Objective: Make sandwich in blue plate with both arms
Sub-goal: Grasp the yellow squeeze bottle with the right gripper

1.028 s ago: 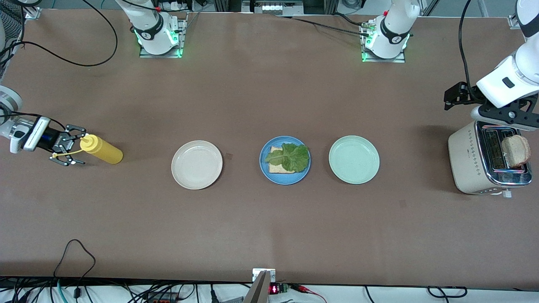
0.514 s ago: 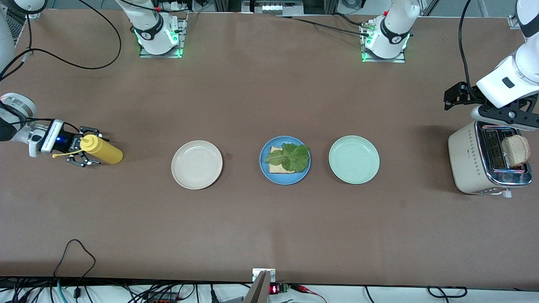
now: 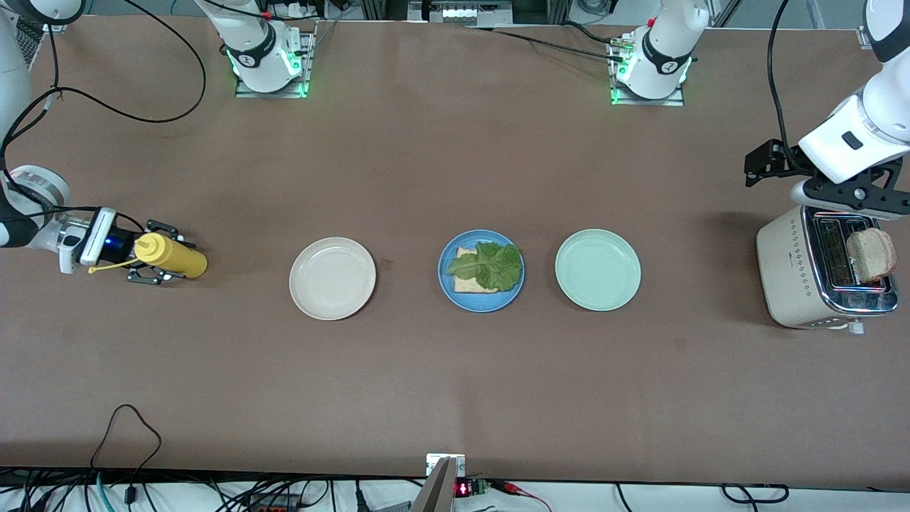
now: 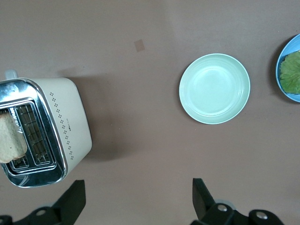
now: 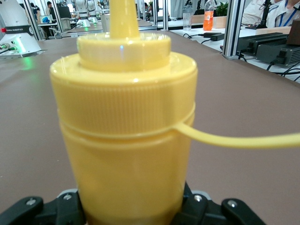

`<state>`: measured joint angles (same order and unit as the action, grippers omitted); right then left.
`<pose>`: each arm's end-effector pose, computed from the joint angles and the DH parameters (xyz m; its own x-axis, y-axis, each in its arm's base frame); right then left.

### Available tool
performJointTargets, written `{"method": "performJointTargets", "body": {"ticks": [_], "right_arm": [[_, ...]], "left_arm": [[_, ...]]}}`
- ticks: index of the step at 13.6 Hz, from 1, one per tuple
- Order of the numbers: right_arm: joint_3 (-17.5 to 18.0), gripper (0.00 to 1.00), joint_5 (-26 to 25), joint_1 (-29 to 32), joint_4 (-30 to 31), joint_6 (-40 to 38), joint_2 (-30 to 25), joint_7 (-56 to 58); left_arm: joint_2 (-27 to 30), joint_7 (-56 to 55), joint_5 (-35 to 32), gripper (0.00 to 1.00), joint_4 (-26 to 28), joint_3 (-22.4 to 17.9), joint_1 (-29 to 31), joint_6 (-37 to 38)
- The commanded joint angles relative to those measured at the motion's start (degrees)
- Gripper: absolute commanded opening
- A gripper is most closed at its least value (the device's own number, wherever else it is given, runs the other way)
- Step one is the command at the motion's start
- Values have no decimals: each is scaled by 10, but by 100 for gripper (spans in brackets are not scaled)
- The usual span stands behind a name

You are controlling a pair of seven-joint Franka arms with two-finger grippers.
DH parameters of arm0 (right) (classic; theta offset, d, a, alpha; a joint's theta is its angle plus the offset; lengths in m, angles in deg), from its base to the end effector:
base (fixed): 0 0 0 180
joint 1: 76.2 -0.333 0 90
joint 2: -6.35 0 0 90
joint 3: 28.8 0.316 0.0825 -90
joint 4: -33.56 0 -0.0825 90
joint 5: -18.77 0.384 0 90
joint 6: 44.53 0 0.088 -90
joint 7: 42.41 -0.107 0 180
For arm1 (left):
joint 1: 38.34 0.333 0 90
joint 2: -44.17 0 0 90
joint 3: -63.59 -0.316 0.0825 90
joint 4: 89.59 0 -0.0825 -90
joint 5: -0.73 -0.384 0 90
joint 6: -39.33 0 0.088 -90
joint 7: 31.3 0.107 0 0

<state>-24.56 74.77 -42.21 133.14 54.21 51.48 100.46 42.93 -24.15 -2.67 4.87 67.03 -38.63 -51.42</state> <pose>0.5502 -0.2282 0.1227 0.1126 0.3880 0.9148 0.9861 -0.1571 -0.0548 0.5573 -0.0297 0.5771 0.9776 -0.1891 -0.0928 -0.1940 -0.9799 -0.0465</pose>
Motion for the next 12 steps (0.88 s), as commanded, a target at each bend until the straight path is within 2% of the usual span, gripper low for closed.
{"method": "performJointTargets", "body": {"ticks": [1,2,5,9,12], "right_arm": [[1,4,7,-20,-3,5,-10,-3],[0,0,7,-29,-3,7,-18,-4],[0,0,-1,-64,-3,35,-65,-43],[1,0,-77,-144,1,98,-164,-164],[0,0,-117,-200,5,142,-204,-228]], "left_arm": [[3,-11,5,100,-1,3,-1,7],[3,-11,6,100,-1,3,0,7],[3,-11,7,100,-1,3,0,7],[3,-11,7,100,-3,2,0,7],[3,-11,7,100,-3,2,1,8]]}}
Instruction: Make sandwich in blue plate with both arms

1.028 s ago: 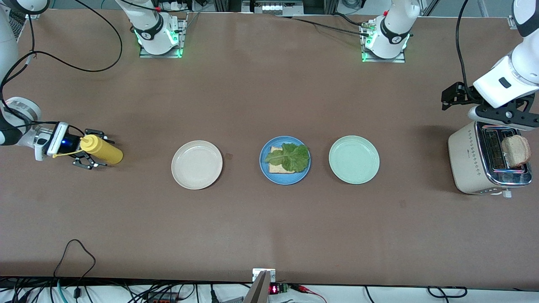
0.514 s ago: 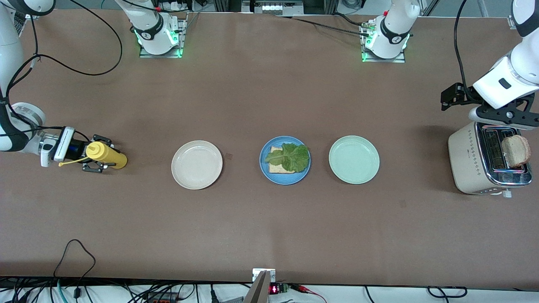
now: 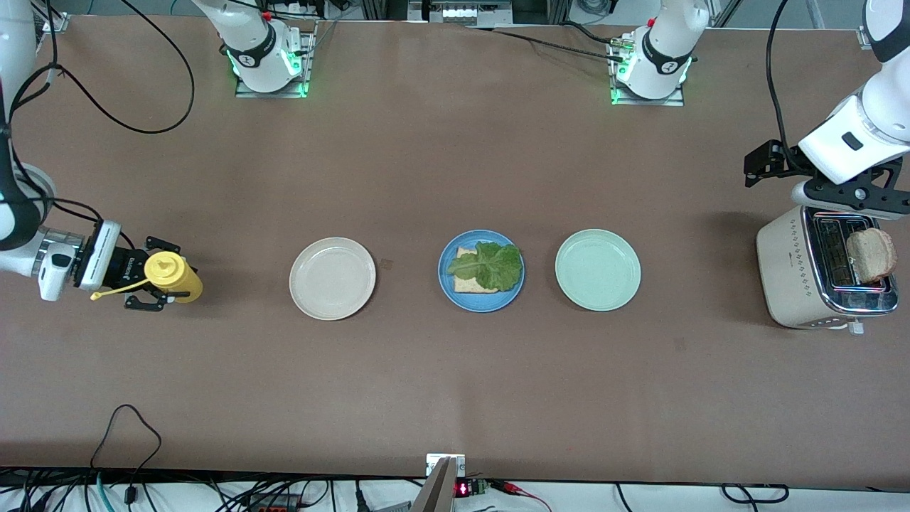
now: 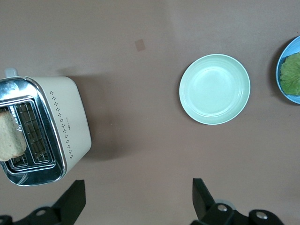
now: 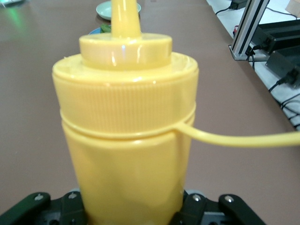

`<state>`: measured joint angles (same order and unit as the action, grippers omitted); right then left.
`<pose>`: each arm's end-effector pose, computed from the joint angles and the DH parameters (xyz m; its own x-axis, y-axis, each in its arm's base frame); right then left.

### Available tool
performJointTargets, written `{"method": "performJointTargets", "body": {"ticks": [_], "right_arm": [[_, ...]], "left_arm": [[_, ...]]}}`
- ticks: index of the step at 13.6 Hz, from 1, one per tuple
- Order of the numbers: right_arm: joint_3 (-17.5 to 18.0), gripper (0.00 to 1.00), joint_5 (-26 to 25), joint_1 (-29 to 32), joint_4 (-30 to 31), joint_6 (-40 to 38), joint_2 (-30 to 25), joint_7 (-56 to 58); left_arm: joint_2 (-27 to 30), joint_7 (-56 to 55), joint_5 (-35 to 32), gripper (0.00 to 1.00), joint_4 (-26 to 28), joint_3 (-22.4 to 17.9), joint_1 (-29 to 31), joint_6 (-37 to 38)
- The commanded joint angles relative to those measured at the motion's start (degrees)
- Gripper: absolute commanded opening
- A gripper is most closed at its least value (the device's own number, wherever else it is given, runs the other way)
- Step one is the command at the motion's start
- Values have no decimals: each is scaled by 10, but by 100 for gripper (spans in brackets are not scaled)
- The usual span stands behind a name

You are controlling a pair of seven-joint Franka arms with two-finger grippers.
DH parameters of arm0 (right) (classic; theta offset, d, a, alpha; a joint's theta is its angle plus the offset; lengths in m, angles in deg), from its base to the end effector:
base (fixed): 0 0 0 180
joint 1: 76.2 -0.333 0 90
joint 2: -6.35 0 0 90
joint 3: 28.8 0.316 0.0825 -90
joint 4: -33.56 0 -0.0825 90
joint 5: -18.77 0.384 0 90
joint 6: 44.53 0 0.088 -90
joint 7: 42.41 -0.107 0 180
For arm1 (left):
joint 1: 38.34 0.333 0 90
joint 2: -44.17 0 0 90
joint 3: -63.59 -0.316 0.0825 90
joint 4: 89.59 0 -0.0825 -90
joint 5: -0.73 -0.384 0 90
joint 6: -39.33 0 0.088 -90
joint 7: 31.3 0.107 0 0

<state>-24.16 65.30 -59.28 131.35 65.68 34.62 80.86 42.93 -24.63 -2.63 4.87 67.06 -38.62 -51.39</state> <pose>0.6449 -0.0937 0.3064 0.0190 0.6991 0.7148 0.9980 -0.0562 0.0284 0.5572 -0.0300 0.5771 0.9791 -0.1812 -0.0928 -0.1861 -0.9814 -0.0465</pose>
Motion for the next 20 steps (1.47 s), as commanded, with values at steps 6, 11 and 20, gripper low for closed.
{"method": "performJointTargets", "body": {"ticks": [6,11,20], "right_arm": [[-4,0,-258,-174,20,137,-81,-317],[-4,0,-437,-310,16,149,-88,-558],[-73,0,-592,-540,-53,149,36,-794]], "left_arm": [[3,-6,6,100,-4,1,1,10],[2,-6,6,100,-4,2,0,11],[0,-5,6,100,-5,1,1,11]]}}
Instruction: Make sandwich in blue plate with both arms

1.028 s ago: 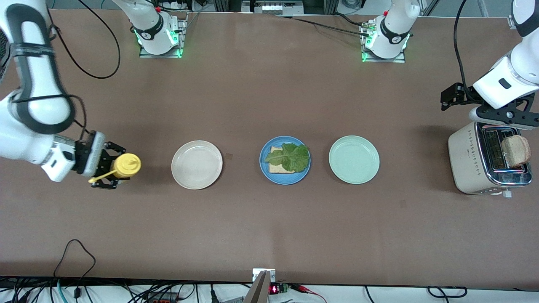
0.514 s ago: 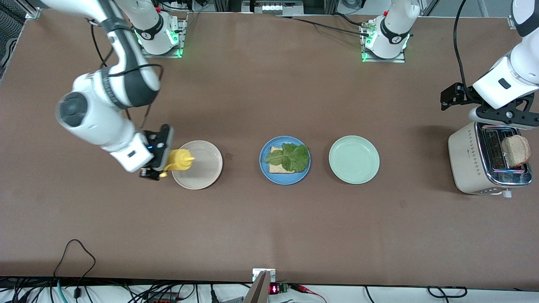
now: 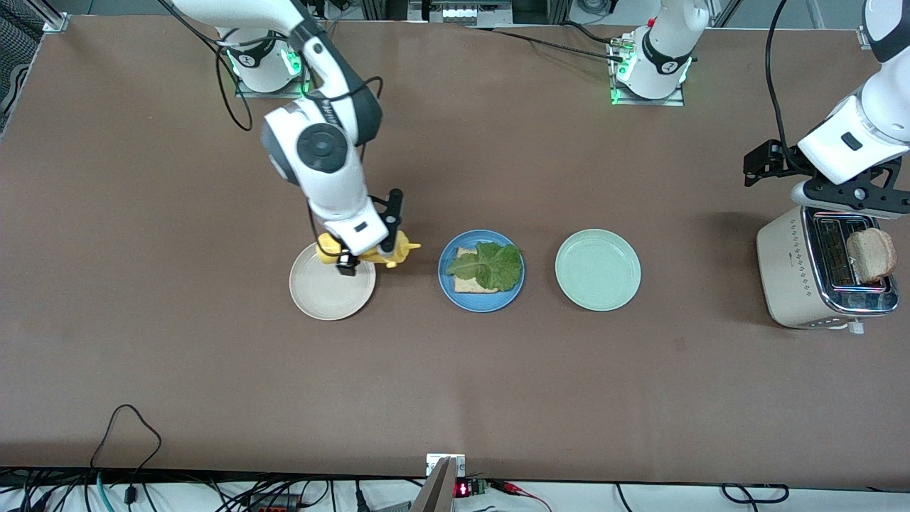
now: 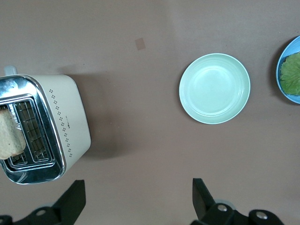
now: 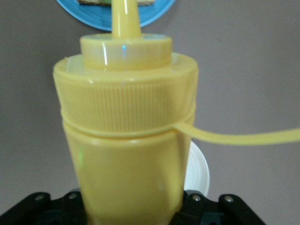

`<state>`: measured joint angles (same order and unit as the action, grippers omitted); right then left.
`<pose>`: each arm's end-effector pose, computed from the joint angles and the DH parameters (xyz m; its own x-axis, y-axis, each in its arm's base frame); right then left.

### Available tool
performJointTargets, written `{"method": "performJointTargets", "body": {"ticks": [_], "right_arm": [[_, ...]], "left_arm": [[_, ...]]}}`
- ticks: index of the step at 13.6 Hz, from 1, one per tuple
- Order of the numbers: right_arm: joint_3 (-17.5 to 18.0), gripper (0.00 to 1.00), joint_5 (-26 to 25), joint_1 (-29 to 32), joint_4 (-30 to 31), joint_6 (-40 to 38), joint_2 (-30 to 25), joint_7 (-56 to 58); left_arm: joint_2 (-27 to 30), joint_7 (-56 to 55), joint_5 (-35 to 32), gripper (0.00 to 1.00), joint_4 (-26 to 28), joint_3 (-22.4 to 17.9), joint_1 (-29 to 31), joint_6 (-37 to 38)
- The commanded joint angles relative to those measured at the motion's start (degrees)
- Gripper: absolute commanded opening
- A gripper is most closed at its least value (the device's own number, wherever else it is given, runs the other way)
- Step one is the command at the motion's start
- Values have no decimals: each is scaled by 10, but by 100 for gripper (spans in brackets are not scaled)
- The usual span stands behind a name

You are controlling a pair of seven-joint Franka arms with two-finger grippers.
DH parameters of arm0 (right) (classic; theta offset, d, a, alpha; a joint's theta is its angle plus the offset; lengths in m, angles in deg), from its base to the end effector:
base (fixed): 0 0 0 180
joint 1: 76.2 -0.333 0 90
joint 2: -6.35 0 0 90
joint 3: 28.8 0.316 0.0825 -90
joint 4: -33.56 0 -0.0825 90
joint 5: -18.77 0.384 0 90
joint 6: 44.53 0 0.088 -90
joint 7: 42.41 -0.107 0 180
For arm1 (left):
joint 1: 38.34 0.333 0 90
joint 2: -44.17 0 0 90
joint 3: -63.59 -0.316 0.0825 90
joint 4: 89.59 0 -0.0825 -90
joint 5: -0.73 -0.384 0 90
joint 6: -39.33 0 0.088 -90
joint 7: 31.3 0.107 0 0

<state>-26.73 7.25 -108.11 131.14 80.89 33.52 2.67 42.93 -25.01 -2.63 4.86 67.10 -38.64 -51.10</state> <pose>0.5609 0.3664 0.3201 0.0843 0.9912 -0.1017 0.9915 -0.0733 0.1075 0.5566 -0.0305 0.5767 0.9797 -0.1754 -0.0973 -0.1805 -0.9825 -0.0466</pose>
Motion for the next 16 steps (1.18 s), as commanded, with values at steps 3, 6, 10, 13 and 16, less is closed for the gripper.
{"method": "performJointTargets", "body": {"ticks": [3,6,10,13,16], "right_arm": [[-96,0,-11,-115,-86,-4,97,-46],[-100,0,-13,-126,-105,-3,126,-75],[-99,0,-18,-123,-106,-3,126,-73],[-81,0,-11,-77,-99,-10,86,-86],[-28,0,-7,5,-58,-16,19,-70]], "left_arm": [[0,-1,6,100,-5,2,1,8],[-1,-1,6,100,-5,1,1,8],[-1,-1,6,100,-5,1,1,8],[-1,-1,7,100,-5,1,2,8],[-12,3,6,100,-5,-6,11,16]]}}
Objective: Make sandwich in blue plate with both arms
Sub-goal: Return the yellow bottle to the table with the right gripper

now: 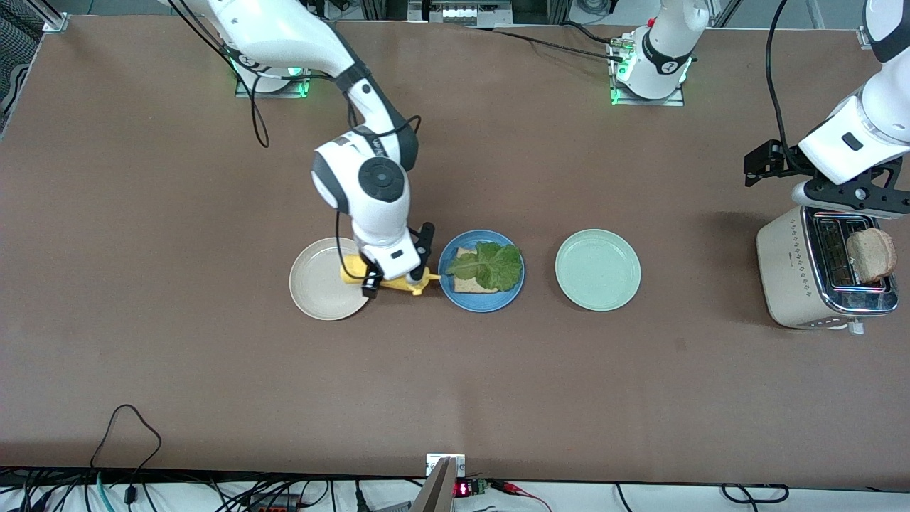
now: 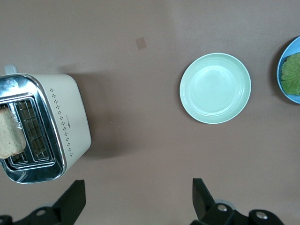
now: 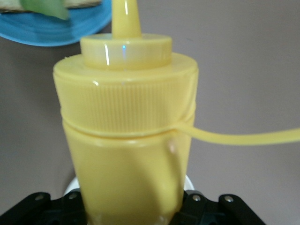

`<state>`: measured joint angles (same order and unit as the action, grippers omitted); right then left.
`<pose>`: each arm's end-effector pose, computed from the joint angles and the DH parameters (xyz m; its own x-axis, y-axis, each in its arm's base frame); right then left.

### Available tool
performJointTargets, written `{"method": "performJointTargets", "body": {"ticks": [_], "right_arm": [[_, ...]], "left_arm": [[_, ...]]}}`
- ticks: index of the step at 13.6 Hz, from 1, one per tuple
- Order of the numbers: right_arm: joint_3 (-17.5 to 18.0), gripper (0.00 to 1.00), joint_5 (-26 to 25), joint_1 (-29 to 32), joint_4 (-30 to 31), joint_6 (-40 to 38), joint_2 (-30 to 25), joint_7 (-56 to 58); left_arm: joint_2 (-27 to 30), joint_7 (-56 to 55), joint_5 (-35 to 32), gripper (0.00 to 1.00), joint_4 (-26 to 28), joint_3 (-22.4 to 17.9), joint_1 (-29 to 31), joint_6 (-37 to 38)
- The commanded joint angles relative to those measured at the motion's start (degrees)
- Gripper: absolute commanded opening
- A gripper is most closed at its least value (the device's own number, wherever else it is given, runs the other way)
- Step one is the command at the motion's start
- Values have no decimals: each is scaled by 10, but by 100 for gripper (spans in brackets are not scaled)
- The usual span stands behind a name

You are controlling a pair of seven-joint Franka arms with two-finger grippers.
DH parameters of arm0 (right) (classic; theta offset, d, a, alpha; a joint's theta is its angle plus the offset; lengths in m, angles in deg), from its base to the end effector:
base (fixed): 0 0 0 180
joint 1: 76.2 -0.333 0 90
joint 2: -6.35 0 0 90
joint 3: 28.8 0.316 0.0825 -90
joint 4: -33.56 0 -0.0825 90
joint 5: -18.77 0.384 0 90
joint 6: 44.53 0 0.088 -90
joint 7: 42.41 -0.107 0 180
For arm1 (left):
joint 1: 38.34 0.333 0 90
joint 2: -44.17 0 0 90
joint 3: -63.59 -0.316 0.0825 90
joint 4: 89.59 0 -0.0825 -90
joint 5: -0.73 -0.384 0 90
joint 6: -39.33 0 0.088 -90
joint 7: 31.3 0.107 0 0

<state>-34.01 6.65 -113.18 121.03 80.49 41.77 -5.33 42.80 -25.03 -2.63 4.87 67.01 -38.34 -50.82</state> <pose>0.6024 0.3760 0.3023 0.2405 0.9632 -0.1198 0.9570 -0.2147 0.1949 0.5568 -0.0267 0.5750 0.9802 -0.1681 -0.1046 -0.1736 -0.9838 -0.0457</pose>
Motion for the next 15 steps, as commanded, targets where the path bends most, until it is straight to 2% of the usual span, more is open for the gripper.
{"method": "performJointTargets", "body": {"ticks": [1,2,6,8,12,14,15], "right_arm": [[62,0,2,85,58,-14,-87,37],[70,0,22,110,71,-19,-107,73],[71,0,133,203,78,-92,-155,255],[71,0,182,261,81,-126,-177,364],[71,0,320,409,81,-207,-181,628],[71,0,370,472,91,-230,-170,757],[71,0,412,502,93,-241,-157,814]], "left_arm": [[-21,1,-1,100,-5,-8,19,31],[-34,1,-4,100,-5,-10,39,39],[-91,34,-99,100,-6,-10,132,36],[-140,81,-145,100,-39,-10,160,30],[-235,215,-124,100,-128,-8,221,11],[-241,271,-92,100,-126,-8,252,-85],[-251,286,-89,100,-124,-8,259,-106]]}}
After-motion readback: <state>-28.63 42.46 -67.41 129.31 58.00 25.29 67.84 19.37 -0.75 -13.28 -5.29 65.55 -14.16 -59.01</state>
